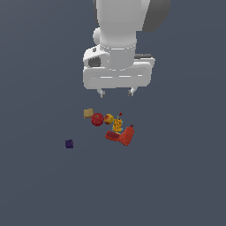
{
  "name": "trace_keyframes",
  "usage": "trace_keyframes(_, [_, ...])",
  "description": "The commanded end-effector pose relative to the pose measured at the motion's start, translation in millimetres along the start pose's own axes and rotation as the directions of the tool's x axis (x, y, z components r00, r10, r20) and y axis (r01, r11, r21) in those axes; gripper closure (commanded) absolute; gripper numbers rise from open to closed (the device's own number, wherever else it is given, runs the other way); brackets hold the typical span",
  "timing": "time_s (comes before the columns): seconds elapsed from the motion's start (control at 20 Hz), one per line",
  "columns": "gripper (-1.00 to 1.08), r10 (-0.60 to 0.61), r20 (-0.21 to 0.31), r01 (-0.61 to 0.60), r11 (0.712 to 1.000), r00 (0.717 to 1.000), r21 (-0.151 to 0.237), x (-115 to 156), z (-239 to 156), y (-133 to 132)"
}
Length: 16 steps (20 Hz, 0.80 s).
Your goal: Pick up a designated object from a clutter of objects.
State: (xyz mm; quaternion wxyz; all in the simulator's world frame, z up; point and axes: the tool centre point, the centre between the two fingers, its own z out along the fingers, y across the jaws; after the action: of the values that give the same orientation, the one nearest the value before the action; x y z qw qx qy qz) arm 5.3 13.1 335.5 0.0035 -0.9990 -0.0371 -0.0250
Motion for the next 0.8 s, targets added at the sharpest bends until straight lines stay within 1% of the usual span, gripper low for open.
trace_keyframes(0.0, [-0.92, 0.0, 0.001, 0.0, 1.0, 1.0, 0.001, 2, 3, 3])
trace_keyframes(0.2, [-0.92, -0.004, 0.003, 0.004, 1.0, 1.0, 0.005, 8, 15, 15])
trace_keyframes(0.4, [-0.92, -0.009, 0.007, 0.008, 1.0, 1.0, 0.01, 17, 34, 34])
trace_keyframes(0.6, [-0.92, -0.015, 0.011, 0.015, 1.0, 1.0, 0.015, 27, 62, 61])
trace_keyframes(0.75, [-0.92, -0.021, 0.014, 0.021, 1.0, 1.0, 0.018, 34, 88, 88])
